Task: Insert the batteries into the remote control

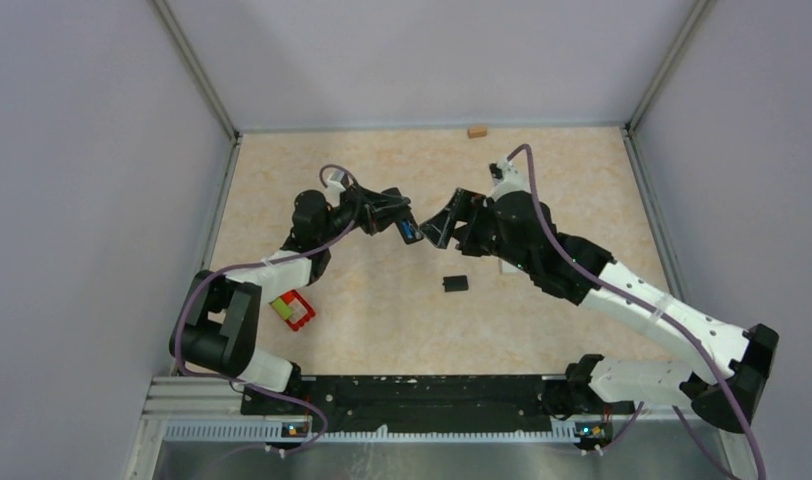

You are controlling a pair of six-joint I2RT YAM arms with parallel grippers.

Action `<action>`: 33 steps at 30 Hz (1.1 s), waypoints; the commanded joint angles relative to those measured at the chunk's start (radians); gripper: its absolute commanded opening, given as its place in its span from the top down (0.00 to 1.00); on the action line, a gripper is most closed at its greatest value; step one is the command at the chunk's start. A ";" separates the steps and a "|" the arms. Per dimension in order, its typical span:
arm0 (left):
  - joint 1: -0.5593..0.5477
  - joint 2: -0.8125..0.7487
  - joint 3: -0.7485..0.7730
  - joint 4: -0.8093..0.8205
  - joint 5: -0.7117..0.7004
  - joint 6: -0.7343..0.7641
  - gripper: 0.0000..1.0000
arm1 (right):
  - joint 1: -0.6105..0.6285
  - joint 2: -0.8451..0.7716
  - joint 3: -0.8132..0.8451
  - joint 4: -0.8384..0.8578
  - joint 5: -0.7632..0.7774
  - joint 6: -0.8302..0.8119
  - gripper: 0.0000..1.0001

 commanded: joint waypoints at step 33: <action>-0.003 -0.062 0.043 0.160 0.062 -0.350 1.00 | -0.007 0.005 -0.089 0.349 -0.034 0.120 0.69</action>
